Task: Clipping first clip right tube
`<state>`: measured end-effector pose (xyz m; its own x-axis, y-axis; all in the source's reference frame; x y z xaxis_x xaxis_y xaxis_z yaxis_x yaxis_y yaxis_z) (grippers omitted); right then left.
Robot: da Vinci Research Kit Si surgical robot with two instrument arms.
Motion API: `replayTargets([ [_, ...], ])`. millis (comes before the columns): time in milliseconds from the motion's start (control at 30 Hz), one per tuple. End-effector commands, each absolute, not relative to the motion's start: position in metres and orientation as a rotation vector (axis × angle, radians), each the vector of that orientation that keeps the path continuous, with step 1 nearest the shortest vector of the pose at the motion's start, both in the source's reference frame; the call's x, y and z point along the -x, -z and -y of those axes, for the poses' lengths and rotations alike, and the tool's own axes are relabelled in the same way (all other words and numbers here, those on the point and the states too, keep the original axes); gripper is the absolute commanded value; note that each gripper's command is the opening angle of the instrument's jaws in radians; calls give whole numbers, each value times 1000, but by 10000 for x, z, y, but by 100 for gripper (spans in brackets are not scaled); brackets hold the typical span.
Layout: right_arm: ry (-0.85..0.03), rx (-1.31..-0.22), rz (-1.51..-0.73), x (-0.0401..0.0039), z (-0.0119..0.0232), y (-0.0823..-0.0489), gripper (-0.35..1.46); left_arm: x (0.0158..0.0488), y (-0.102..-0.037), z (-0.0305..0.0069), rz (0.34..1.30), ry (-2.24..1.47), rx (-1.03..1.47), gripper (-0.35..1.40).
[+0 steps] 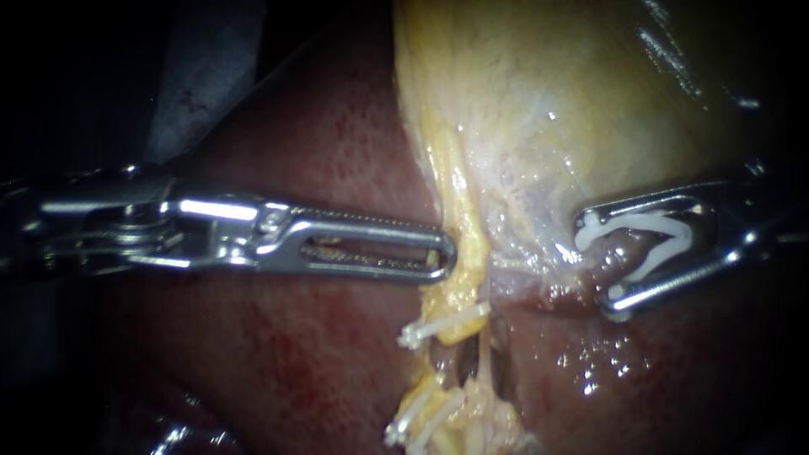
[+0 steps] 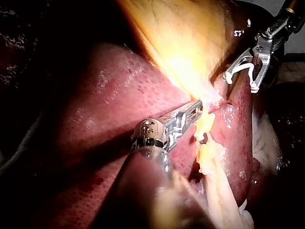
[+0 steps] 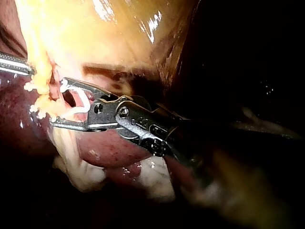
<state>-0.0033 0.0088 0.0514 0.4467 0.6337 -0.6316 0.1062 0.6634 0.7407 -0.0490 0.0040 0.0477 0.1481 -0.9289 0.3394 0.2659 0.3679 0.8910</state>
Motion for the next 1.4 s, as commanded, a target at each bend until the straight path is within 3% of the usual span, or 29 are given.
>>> replayTargets([
  [33, -375, -809, -1080, 33, -88, -514, 53, 489, -476, -40, 1079, 997, -779, -35],
  [800, -374, -804, -1080, 28, -82, -517, 53, 430, -451, -78, 1083, 1035, -766, -35],
  [1400, -420, -823, -1061, 3, -49, -532, 52, 426, -448, -79, 1083, 1037, -765, -35],
])
